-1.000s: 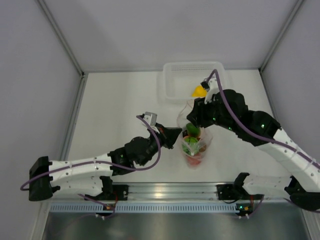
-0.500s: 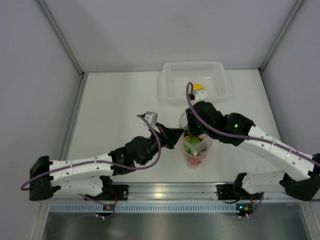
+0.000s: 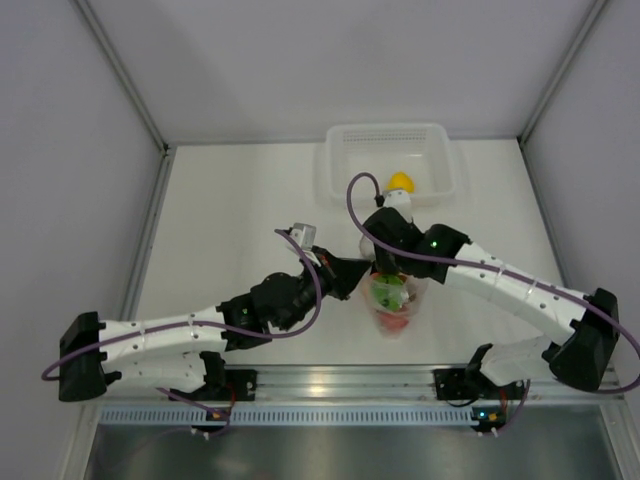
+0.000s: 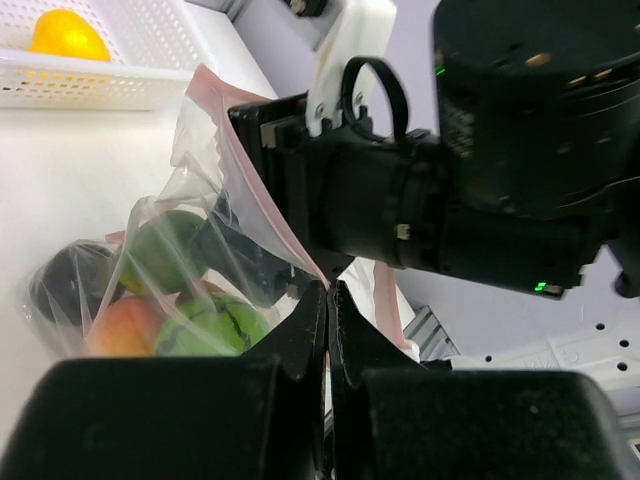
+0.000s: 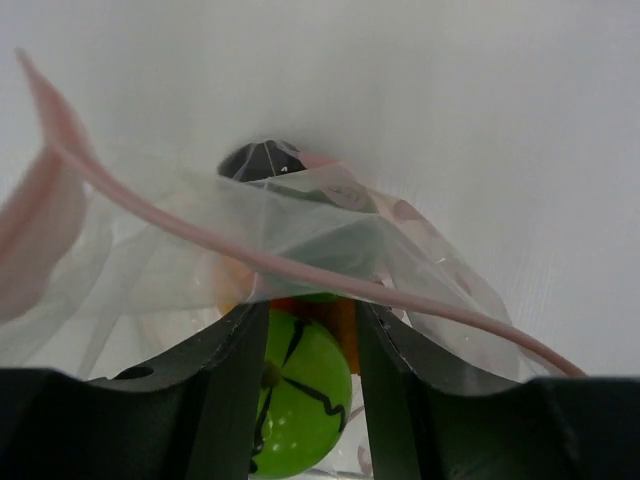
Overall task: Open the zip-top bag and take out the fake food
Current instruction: Pick up the fake fruit from the zipper food storage bag.
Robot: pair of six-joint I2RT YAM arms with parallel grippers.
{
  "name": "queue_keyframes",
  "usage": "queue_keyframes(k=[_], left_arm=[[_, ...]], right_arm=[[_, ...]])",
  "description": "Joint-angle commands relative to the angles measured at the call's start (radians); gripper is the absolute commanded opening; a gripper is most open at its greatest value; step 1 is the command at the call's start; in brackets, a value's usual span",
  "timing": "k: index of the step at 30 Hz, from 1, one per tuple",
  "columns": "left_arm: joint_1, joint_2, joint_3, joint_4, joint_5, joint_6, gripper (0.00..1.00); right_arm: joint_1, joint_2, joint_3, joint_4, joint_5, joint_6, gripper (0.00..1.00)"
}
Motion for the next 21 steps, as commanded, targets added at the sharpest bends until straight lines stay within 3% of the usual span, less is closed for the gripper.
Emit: queue_keyframes(k=[1,10,21], left_arm=[[-0.005,-0.01,0.023,0.033,0.007,-0.017,0.0],[-0.005,0.011,0.025,0.033,0.008,-0.006,0.0],[-0.005,0.003,0.028,0.031,0.025,0.011,0.0]], right_arm=[[-0.037,-0.043,-0.058,0.114,0.045,-0.005,0.41],[-0.075,-0.114,-0.168,0.298,-0.064,-0.115,0.43],[-0.092,-0.077,-0.181,0.364,-0.063,-0.202,0.62]])
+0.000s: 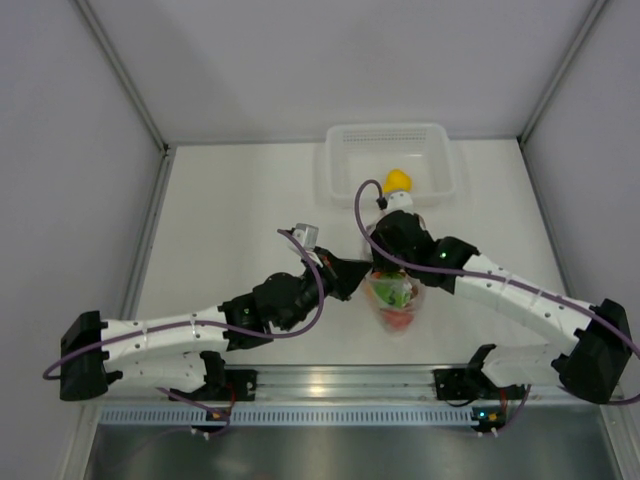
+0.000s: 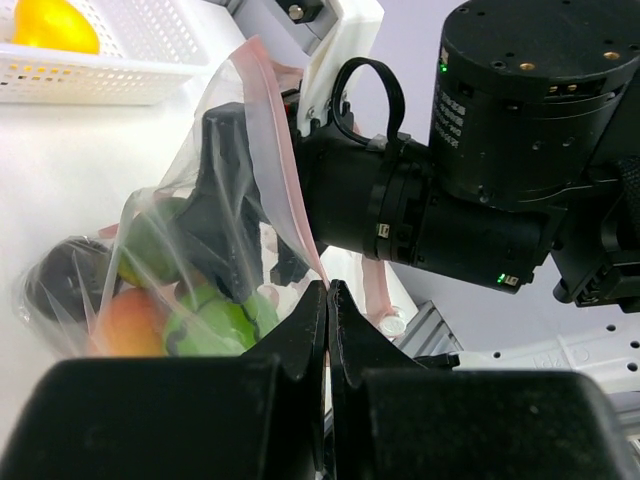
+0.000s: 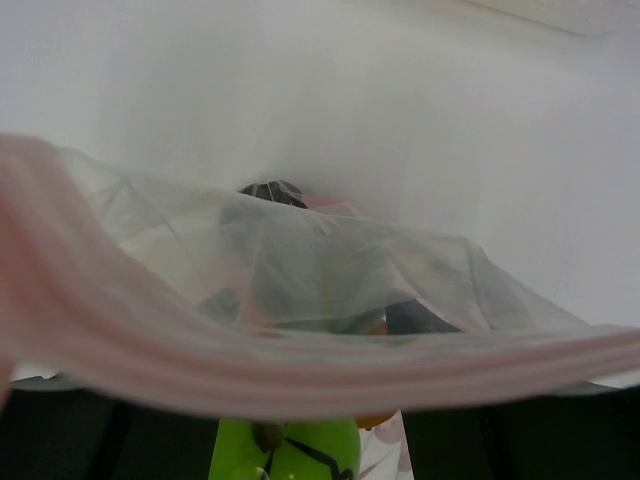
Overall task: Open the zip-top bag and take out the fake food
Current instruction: Pick up the fake fruit from the zipper food storage bag.
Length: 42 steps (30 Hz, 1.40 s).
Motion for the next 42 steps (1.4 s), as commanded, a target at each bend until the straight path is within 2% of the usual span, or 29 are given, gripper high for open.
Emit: queue_keyframes(k=[1,7,16,29,32,33,34,42], left_arm=[[-0.005,-0.01,0.028,0.031,0.017,0.011,0.0],[-0.005,-0.011,0.023,0.031,0.014,0.011,0.0],[-0.005,-0.016,0.023,0.033,0.027,0.017,0.0],[-0.005,-0.023,0.011,0.031,0.014,0.02,0.0],[-0.005,-0.025,0.009,0.031,0.013,0.022,0.0],[-0.005,-0.023,0.009,0.031,0.01,0.022,0.0],[-0.005,-0.025,0.009,0.031,0.01,0.022,0.0],[-0.005,-0.022,0.006,0.031,-0.012,0.017,0.0]], right_arm=[[-0.019,0.026,0.024,0.073,0.005,-0.047,0.63],[-0.024,0.075,0.024,0.059,-0.005,-0.052,0.64],[-0.037,0.11,-0.02,0.131,0.014,-0.07,0.62],[-0.045,0.181,-0.008,0.11,-0.009,-0.064,0.65],[-0.044,0.175,-0.011,0.114,-0.009,-0.066,0.52],[-0.045,0.161,-0.017,0.131,-0.008,-0.07,0.43],[-0.045,0.15,-0.024,0.143,-0.005,-0.073,0.4],[-0.042,0.08,-0.028,0.151,-0.026,-0.084,0.32]])
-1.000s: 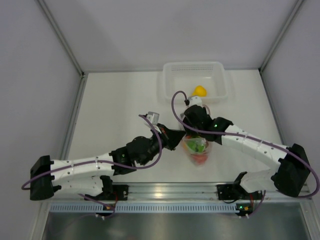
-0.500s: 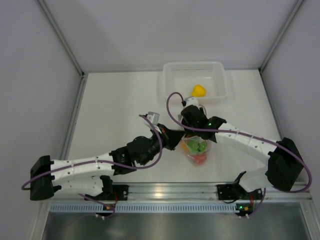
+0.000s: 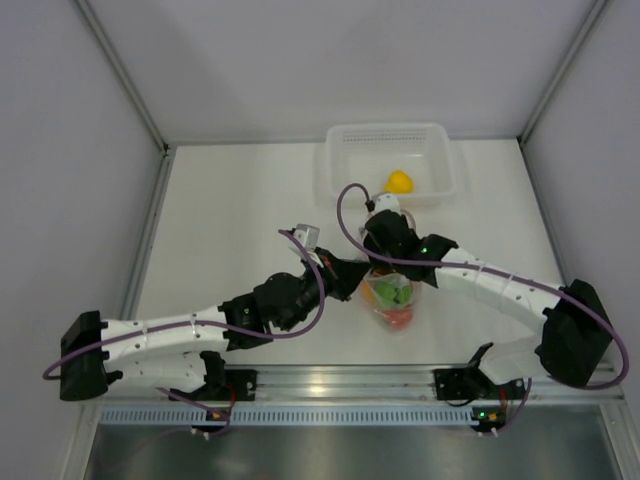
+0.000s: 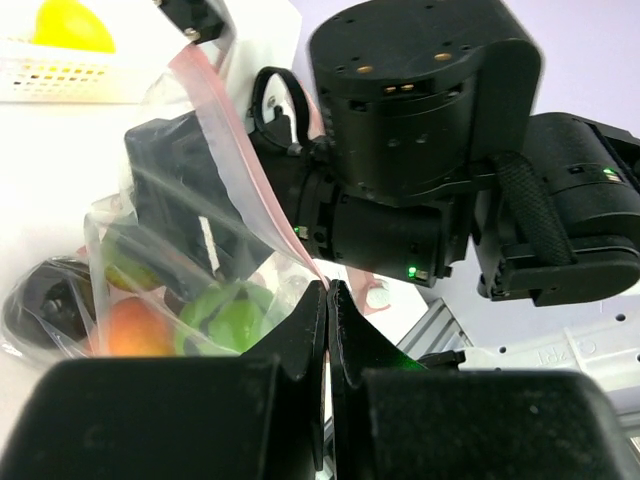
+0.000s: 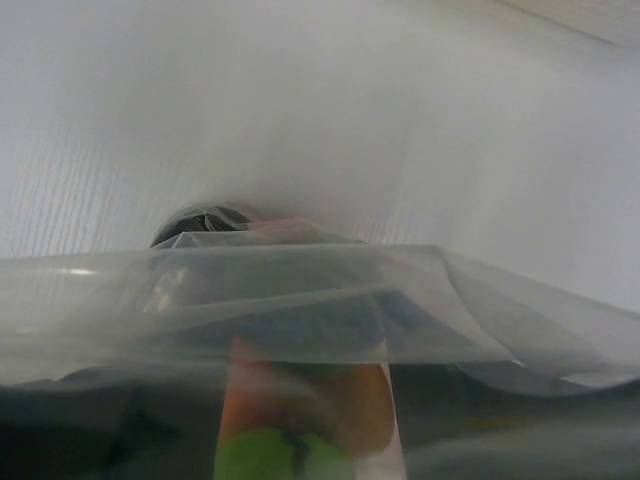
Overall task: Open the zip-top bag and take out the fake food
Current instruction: Pick up the fake fruit from the zipper food storage bag.
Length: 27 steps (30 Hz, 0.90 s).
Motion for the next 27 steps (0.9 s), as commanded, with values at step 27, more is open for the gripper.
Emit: queue_keyframes(k=[27], left_arm=[[-0.006,-0.003,-0.006,0.046,-0.101,-0.028,0.0]], right_arm=[[0.133,-0.297,0.075,-0.051,-0.029,-0.044,0.29]])
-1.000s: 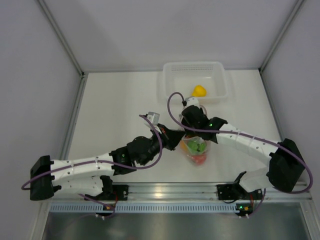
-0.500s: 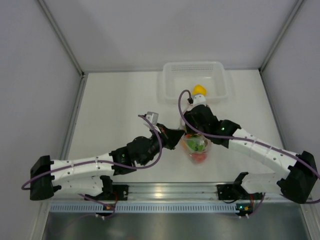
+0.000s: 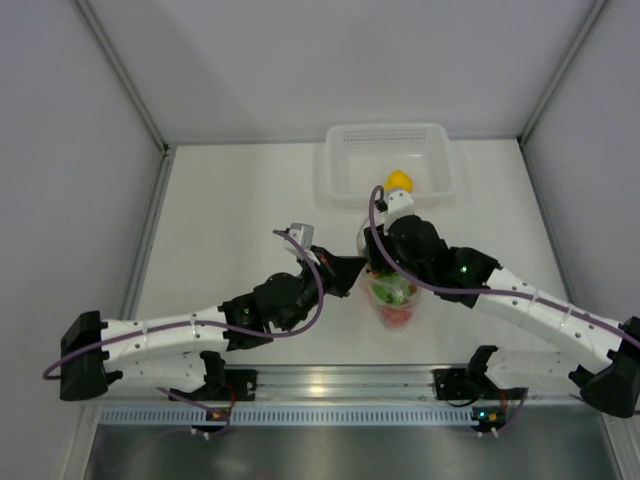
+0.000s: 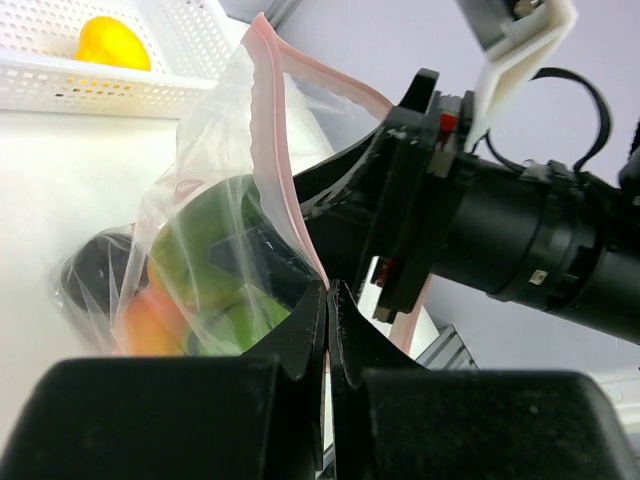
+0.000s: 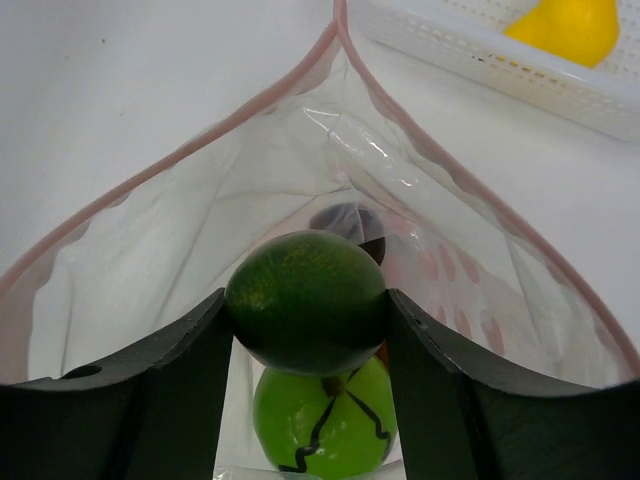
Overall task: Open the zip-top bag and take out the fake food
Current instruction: Pick up the fake fruit from the zipper food storage bag.
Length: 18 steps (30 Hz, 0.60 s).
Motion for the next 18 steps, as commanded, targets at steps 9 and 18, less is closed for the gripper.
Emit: queue_keyframes(k=[9,18], left_arm=[[-0.005,0.008,0.0,0.046,-0.01,-0.01,0.0],[-0.005,0.026,0.014,0.046,0.004,-0.006,0.0]], right_arm=[[0.043,-0.012,0.13,-0.069,0.051,-0.034,0.27],[0.1,0.06,0.248,-0.164,0.138,-0.019,0.26]])
